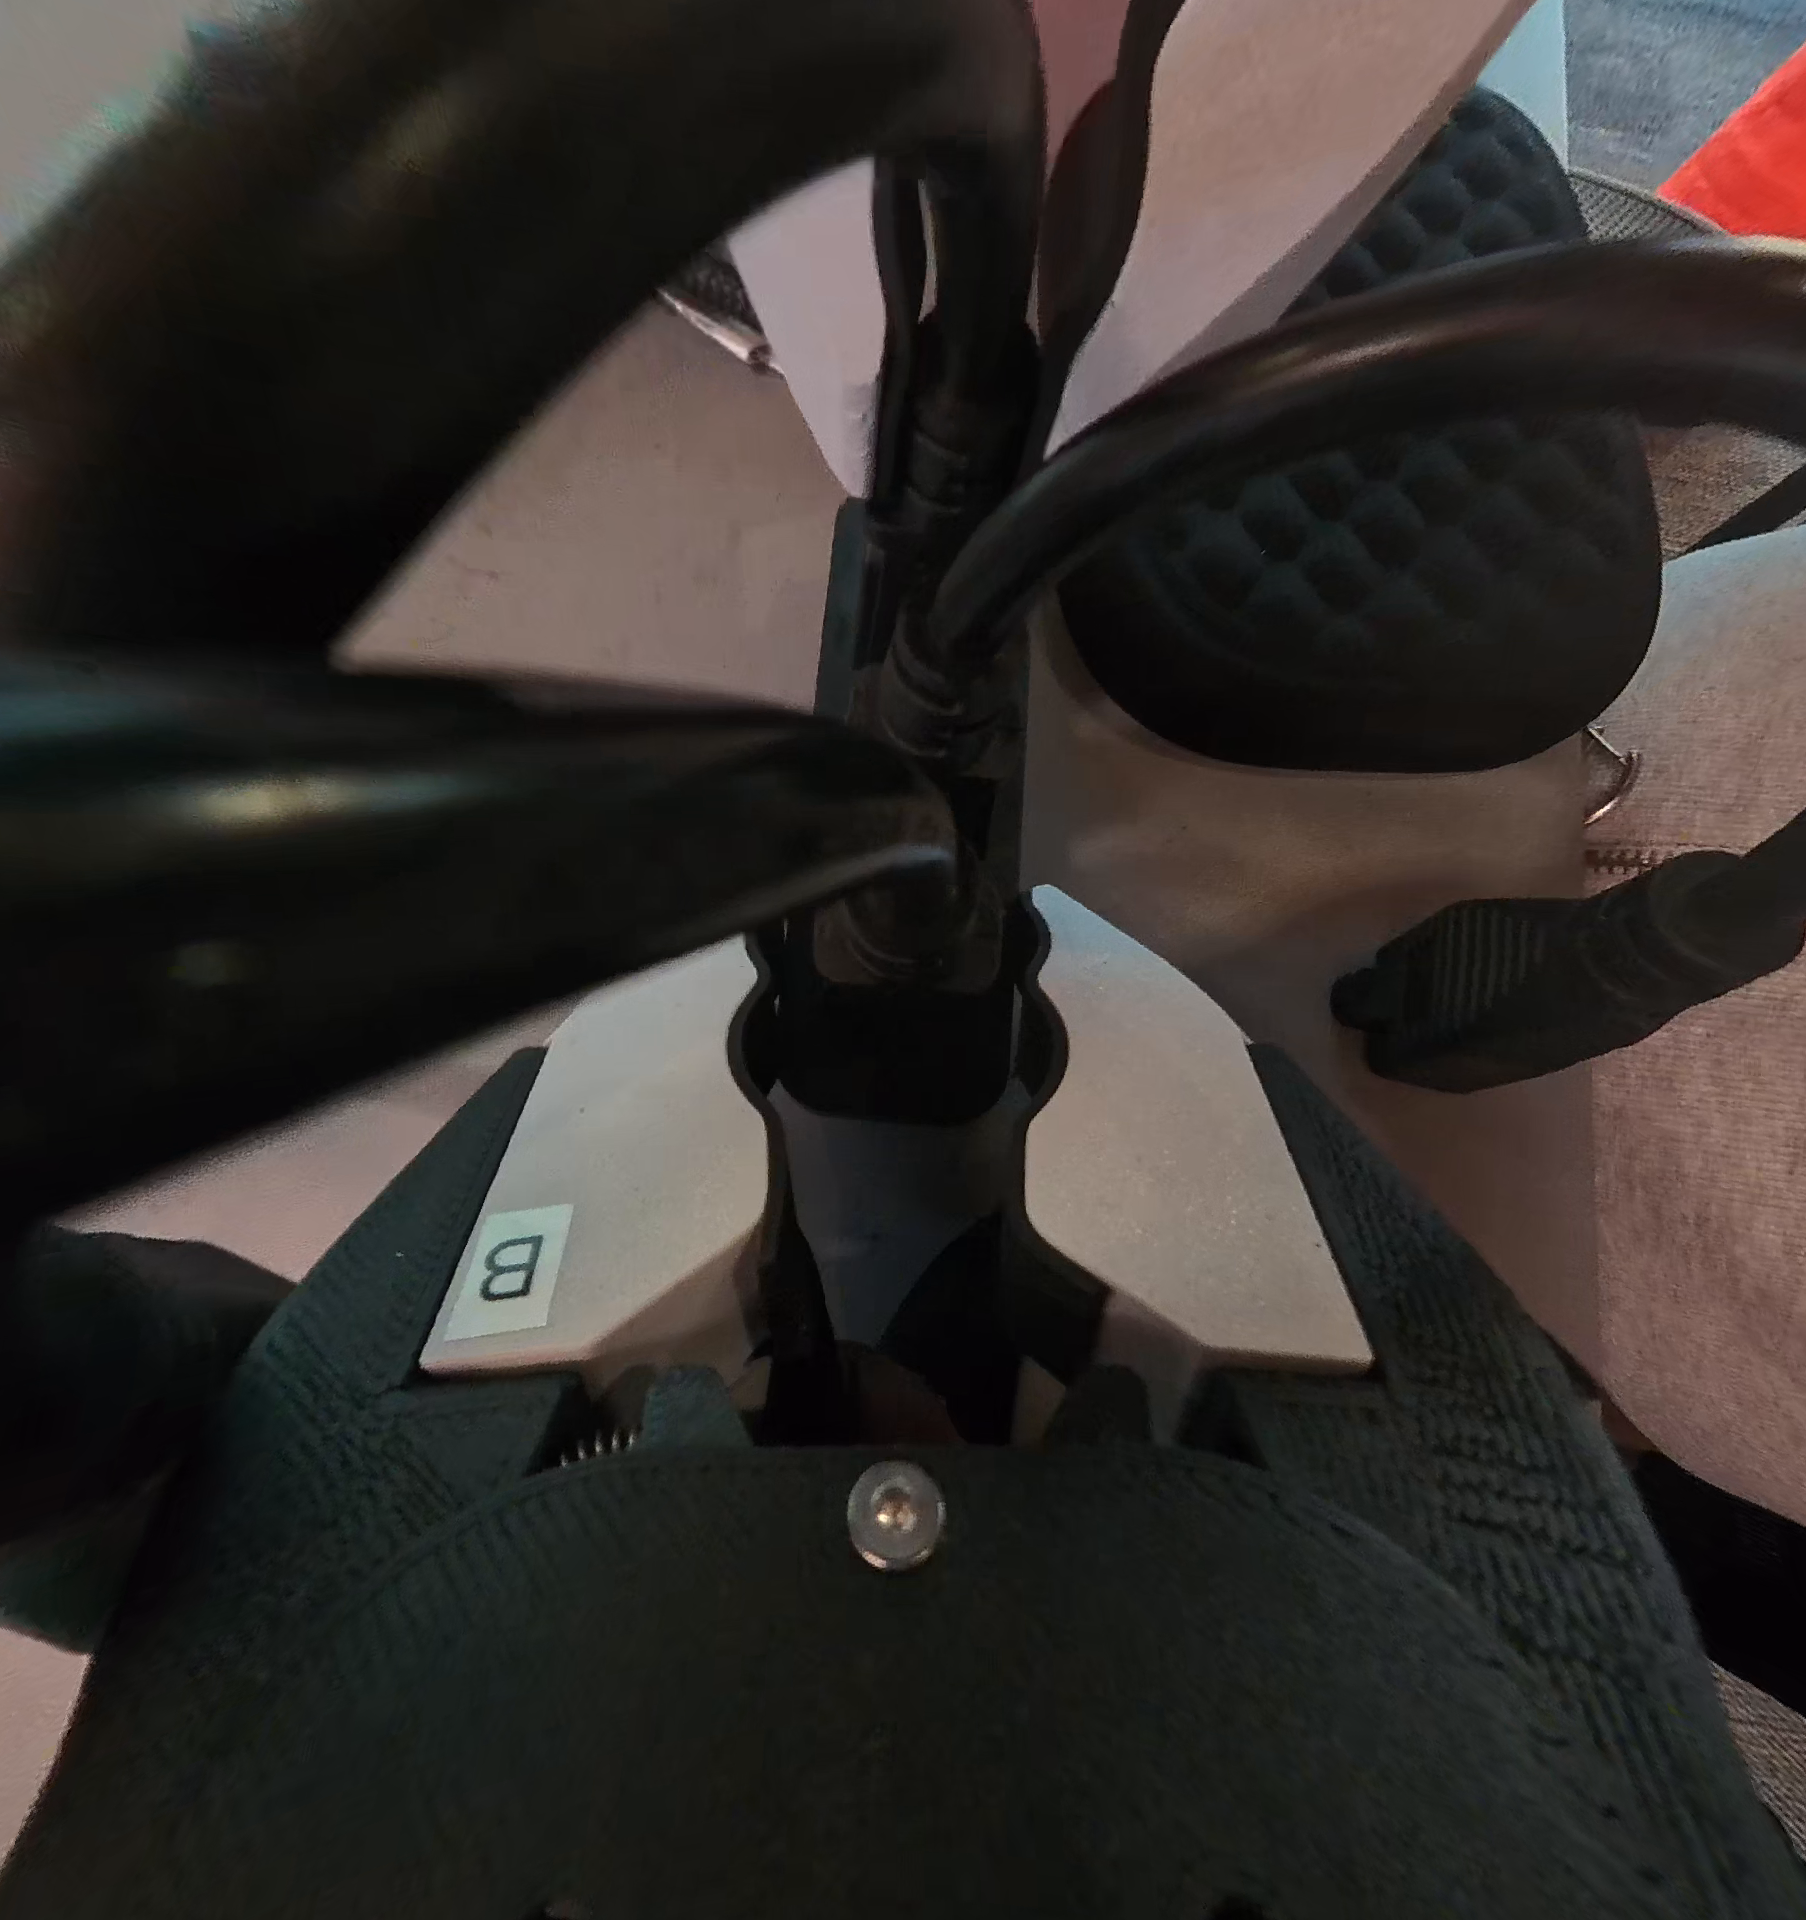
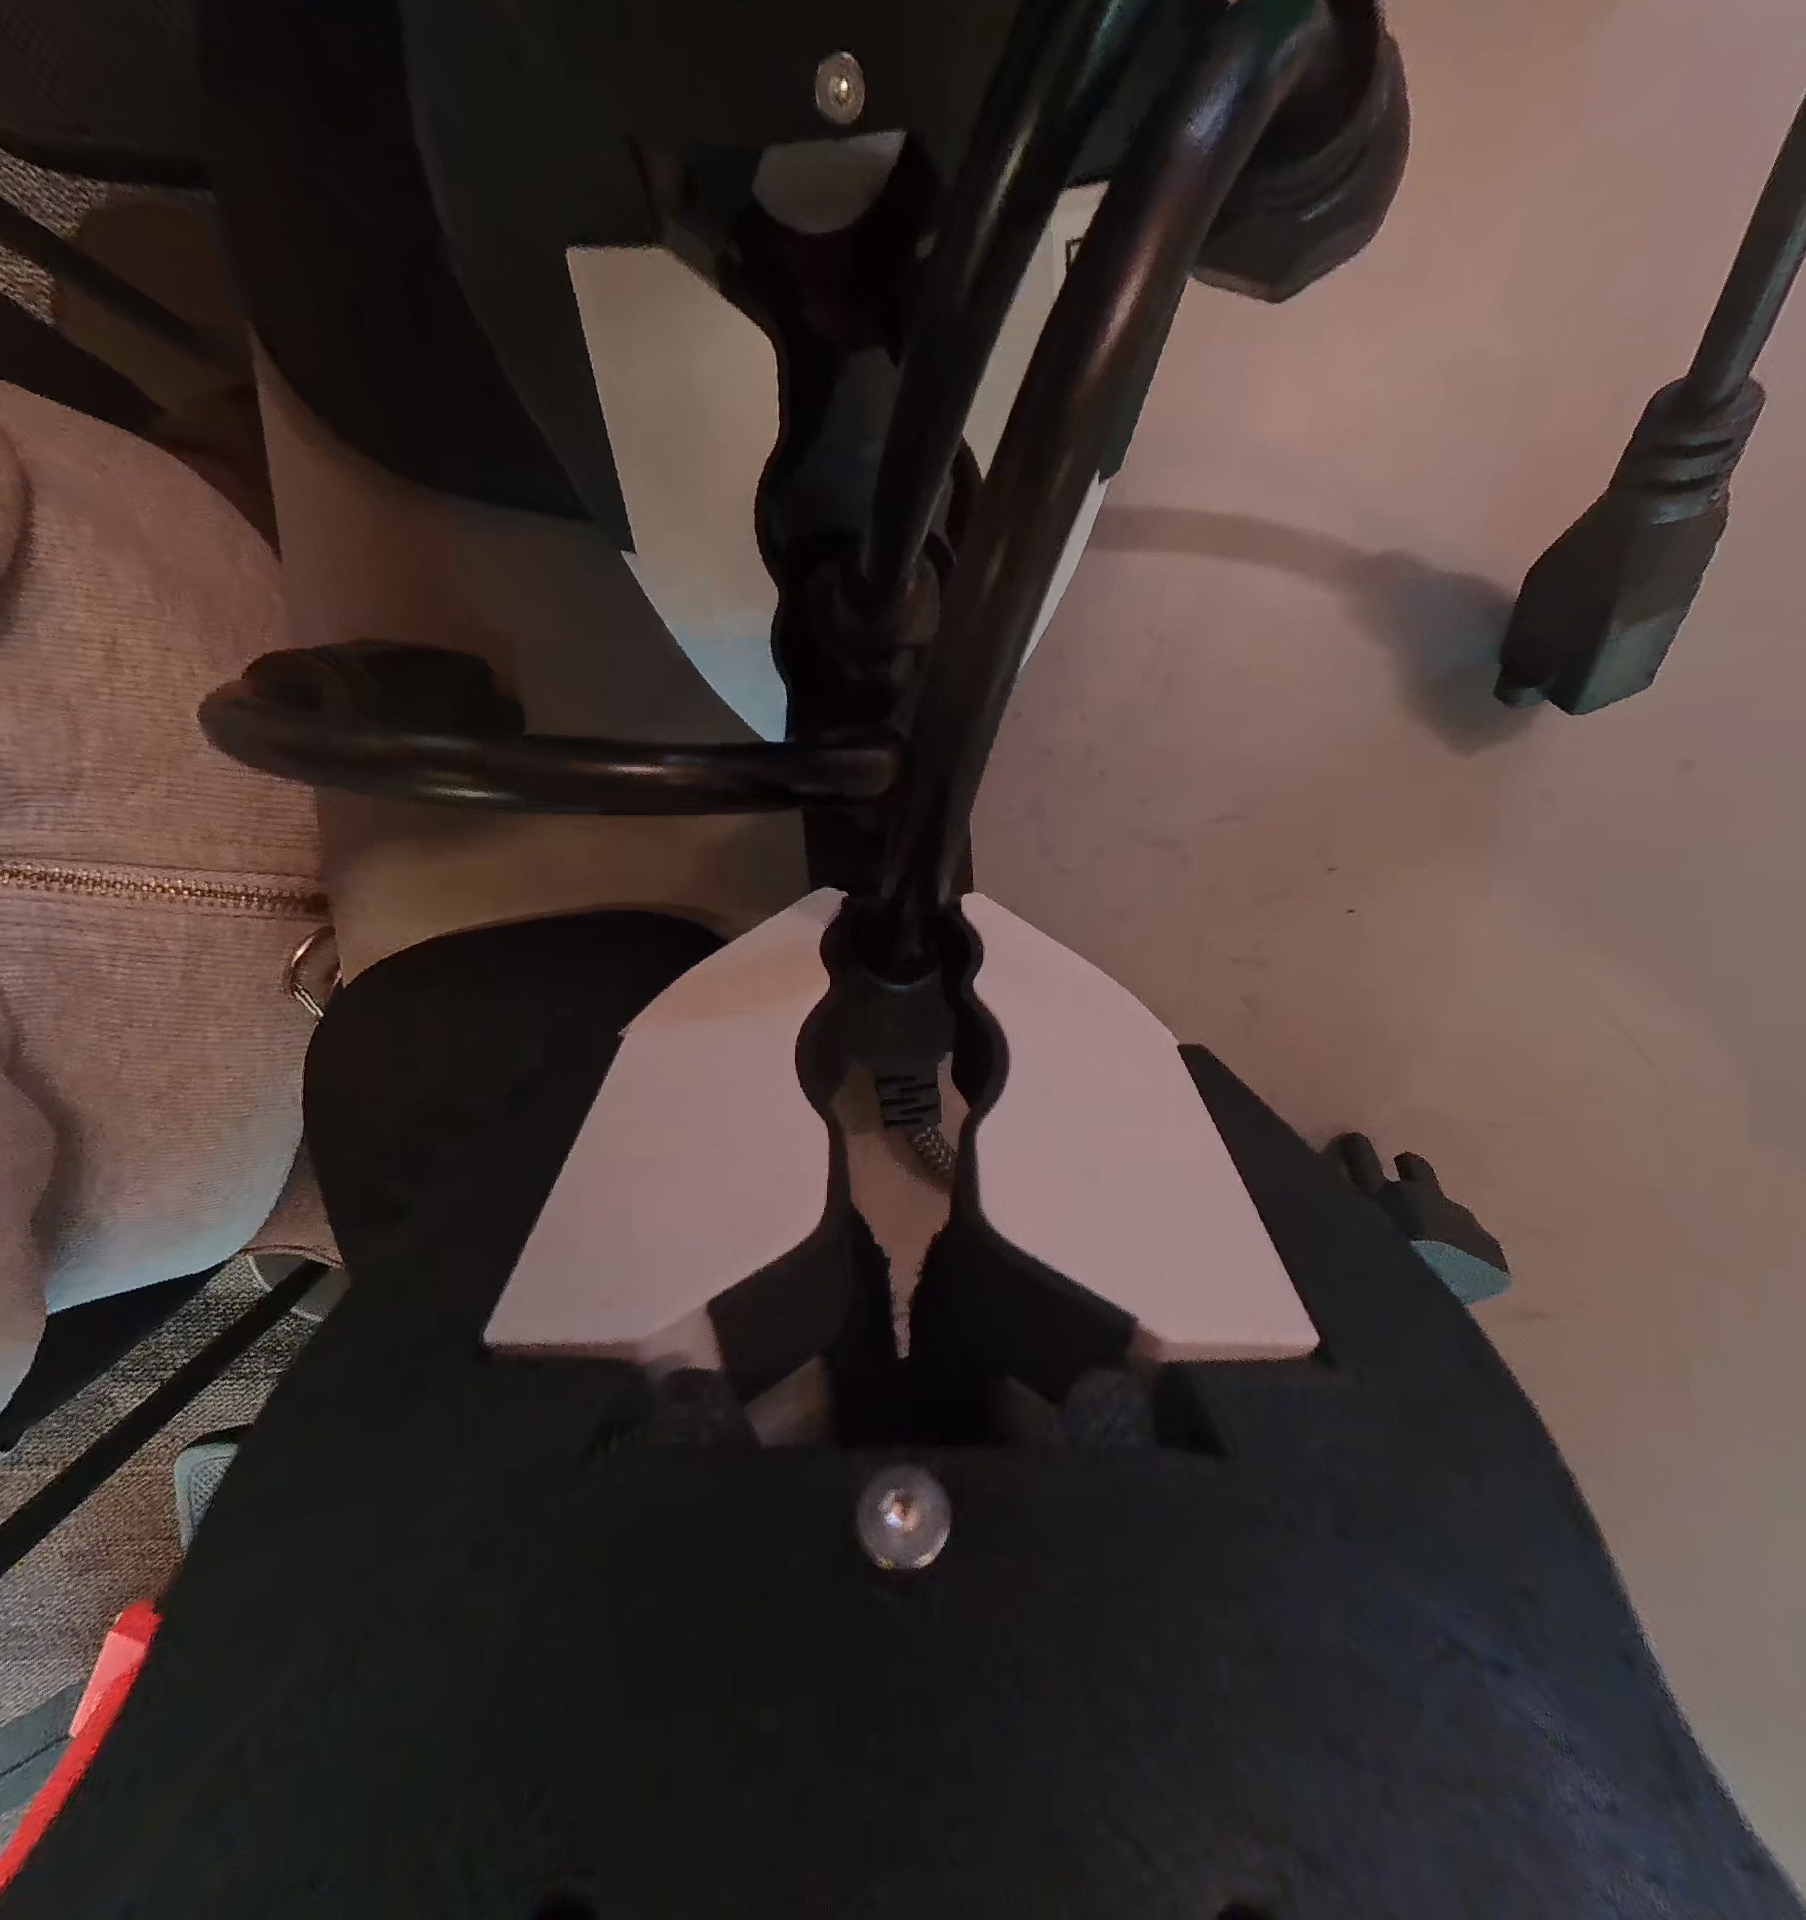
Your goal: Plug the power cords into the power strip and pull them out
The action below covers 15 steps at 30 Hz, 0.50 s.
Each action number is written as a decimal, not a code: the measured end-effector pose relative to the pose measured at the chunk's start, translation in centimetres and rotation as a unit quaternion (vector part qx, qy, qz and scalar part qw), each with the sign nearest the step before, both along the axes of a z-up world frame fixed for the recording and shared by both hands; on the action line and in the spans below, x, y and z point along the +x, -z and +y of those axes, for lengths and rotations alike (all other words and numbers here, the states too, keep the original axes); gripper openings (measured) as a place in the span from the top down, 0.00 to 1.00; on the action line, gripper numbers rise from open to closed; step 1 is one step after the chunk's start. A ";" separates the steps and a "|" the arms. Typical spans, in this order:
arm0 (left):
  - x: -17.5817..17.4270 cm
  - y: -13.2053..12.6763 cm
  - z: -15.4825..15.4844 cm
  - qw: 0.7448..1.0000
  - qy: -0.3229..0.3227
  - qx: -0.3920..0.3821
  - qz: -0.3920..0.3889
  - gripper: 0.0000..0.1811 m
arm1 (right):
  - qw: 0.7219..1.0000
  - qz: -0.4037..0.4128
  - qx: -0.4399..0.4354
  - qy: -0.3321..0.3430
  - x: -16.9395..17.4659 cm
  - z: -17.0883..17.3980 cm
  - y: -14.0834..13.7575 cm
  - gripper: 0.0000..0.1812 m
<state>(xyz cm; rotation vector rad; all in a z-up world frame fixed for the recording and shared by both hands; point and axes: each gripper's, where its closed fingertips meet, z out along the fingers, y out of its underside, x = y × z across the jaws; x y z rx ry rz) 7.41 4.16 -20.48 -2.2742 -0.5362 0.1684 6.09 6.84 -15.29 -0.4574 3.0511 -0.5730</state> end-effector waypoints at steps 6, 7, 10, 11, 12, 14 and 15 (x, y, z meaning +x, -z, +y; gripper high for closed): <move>0.0 0.0 -0.1 1.000 -0.001 0.001 -0.002 0.77 | 1.000 -0.005 -0.008 -0.001 0.0 -0.4 0.0 0.91; 0.0 0.0 0.0 1.000 -0.001 0.000 -0.001 0.77 | 1.000 -0.005 -0.010 -0.001 0.0 -0.4 0.0 0.91; 0.0 0.0 0.0 1.000 -0.001 0.001 -0.003 0.77 | 1.000 -0.006 -0.005 -0.002 0.0 -0.5 0.0 0.91; 0.0 0.0 -0.1 1.000 -0.001 0.000 -0.004 0.77 | 1.000 -0.005 -0.003 -0.002 0.1 -0.6 0.0 0.91; 0.0 0.0 -0.1 1.000 -0.002 0.000 -0.004 0.77 | 1.000 -0.004 -0.004 -0.001 0.1 -0.5 0.0 0.91; 0.0 -0.1 -0.1 1.000 -0.002 0.001 -0.002 0.77 | 1.000 -0.005 -0.009 0.001 0.1 -0.4 0.0 0.91; 0.0 0.0 0.0 1.000 0.000 0.000 -0.001 0.77 | 1.000 -0.007 -0.008 0.002 0.0 -0.2 0.0 0.91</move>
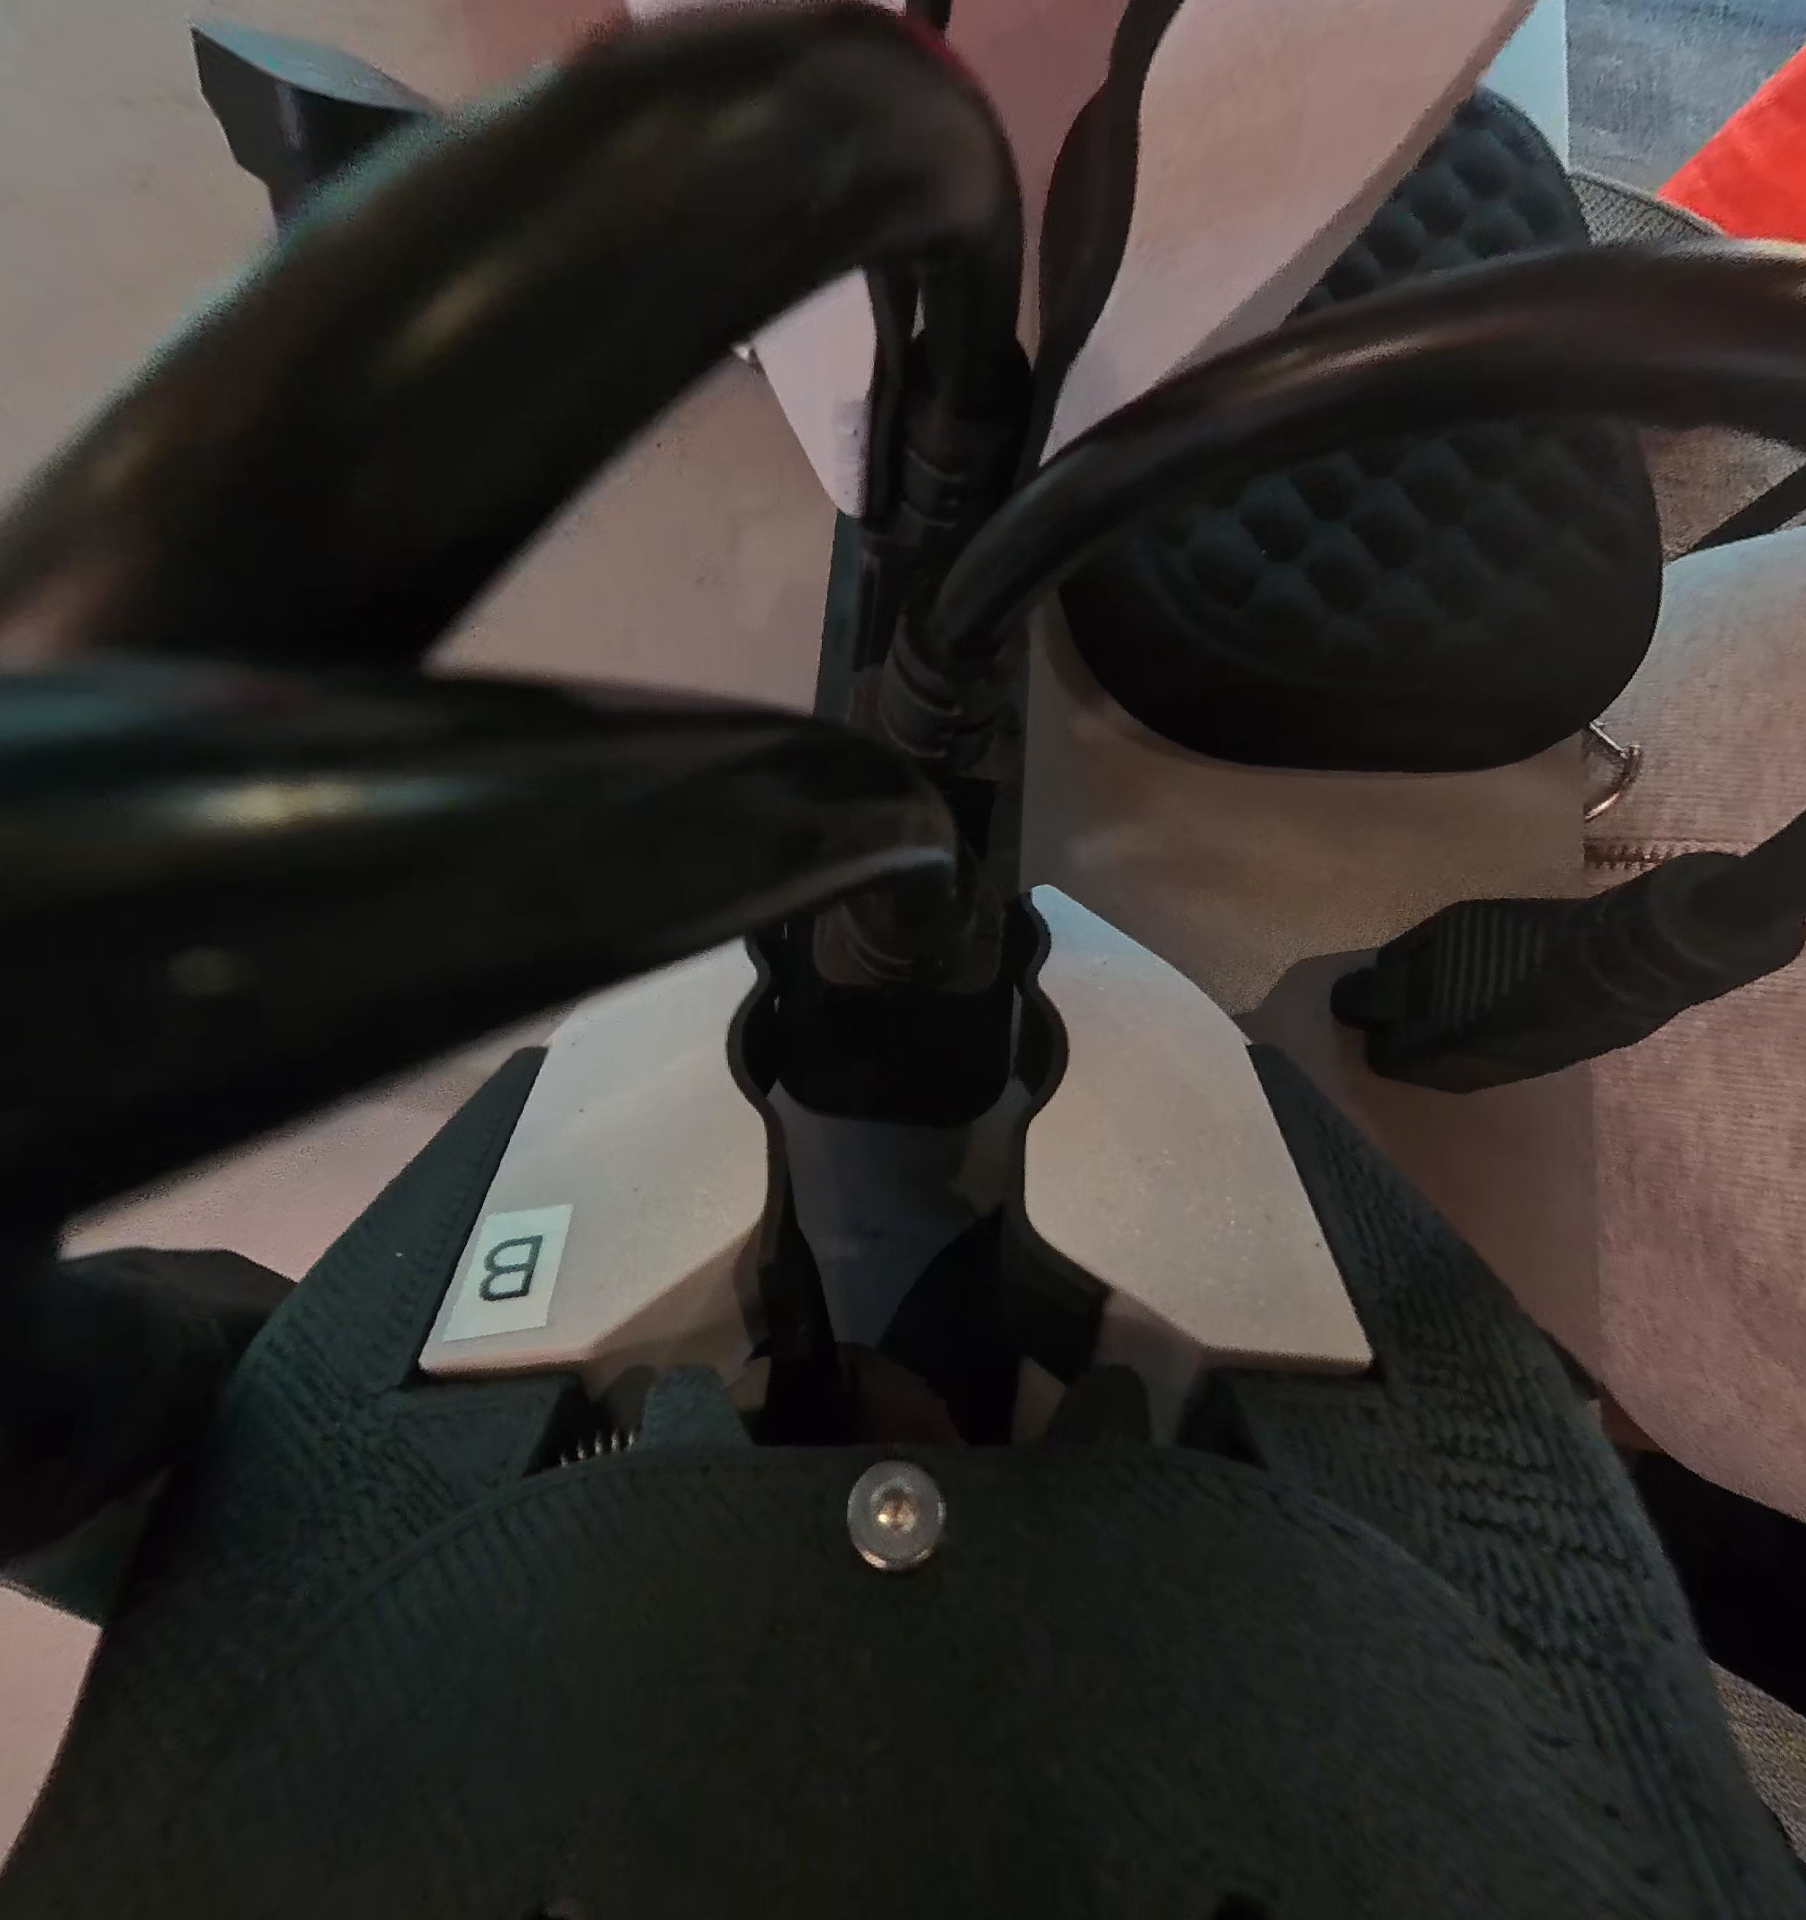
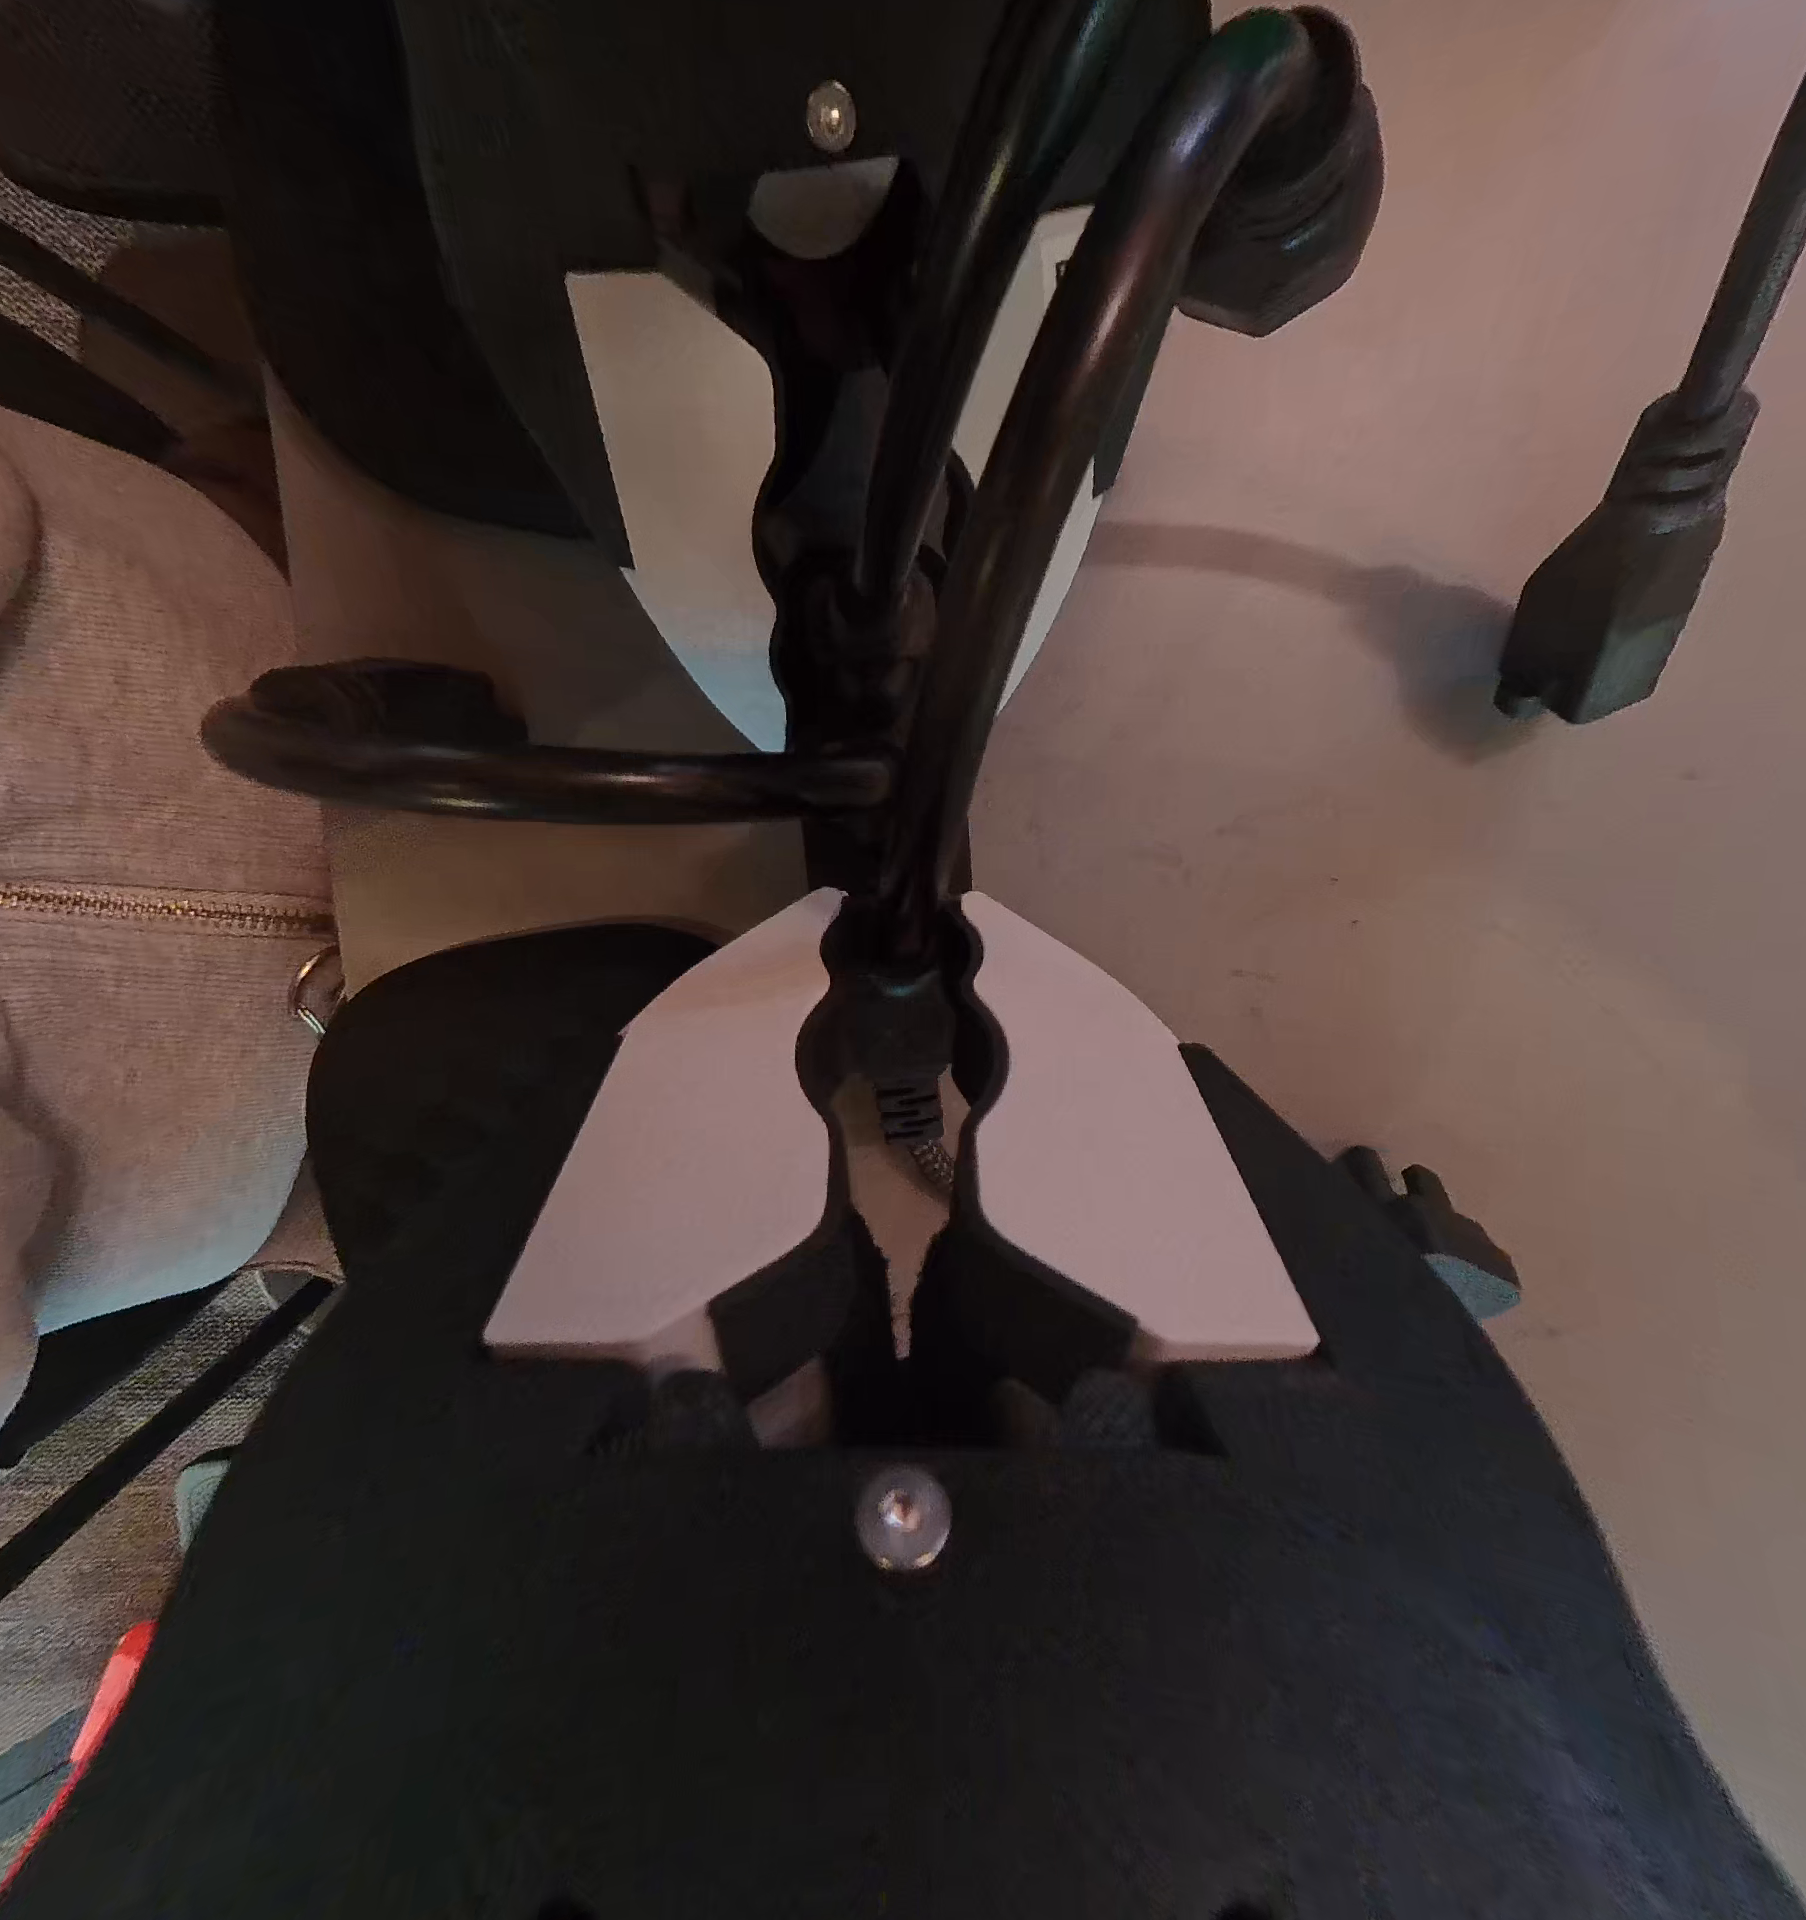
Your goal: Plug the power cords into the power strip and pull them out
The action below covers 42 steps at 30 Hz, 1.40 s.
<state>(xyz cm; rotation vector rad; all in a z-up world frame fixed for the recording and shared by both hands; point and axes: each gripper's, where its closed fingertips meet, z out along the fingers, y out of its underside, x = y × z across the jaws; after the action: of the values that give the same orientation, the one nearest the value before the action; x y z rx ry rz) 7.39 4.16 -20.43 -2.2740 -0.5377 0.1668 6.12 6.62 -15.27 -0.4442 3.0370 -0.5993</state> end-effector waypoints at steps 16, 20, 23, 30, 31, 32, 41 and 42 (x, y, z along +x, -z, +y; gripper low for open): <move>0.0 0.0 0.2 1.000 0.002 0.004 0.002 0.77 | 1.000 0.004 0.016 0.001 -0.1 0.9 0.0 0.91; 0.0 0.0 0.1 1.000 0.002 0.006 -0.002 0.76 | 0.999 0.011 0.040 -0.008 0.0 0.6 0.0 0.91; 0.0 0.0 0.2 1.000 0.002 0.006 0.000 0.77 | 0.998 0.011 0.062 -0.009 -0.1 1.0 0.0 0.91; 0.0 0.0 0.1 1.000 0.002 0.006 -0.001 0.76 | 0.993 0.033 0.111 -0.021 0.0 1.0 0.1 0.91; 0.0 0.1 0.1 1.000 0.003 0.006 -0.002 0.77 | 0.992 0.038 0.119 -0.027 0.0 0.8 0.1 0.91; 0.0 0.1 0.1 1.000 0.003 0.006 -0.003 0.77 | 0.990 0.046 0.126 -0.031 0.1 0.6 0.1 0.91; 0.0 0.2 0.1 1.000 0.001 0.007 -0.001 0.76 | 0.983 0.049 0.174 -0.031 0.0 0.9 0.1 0.91; 0.0 0.2 0.1 1.000 0.001 0.007 0.000 0.76 | 0.983 0.048 0.173 -0.029 0.0 1.1 0.1 0.91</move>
<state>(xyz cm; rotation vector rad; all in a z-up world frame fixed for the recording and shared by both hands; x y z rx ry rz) 7.38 4.25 -20.60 -2.2606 -0.5350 0.1629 6.12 7.68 -15.37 -0.5553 3.1117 -0.0412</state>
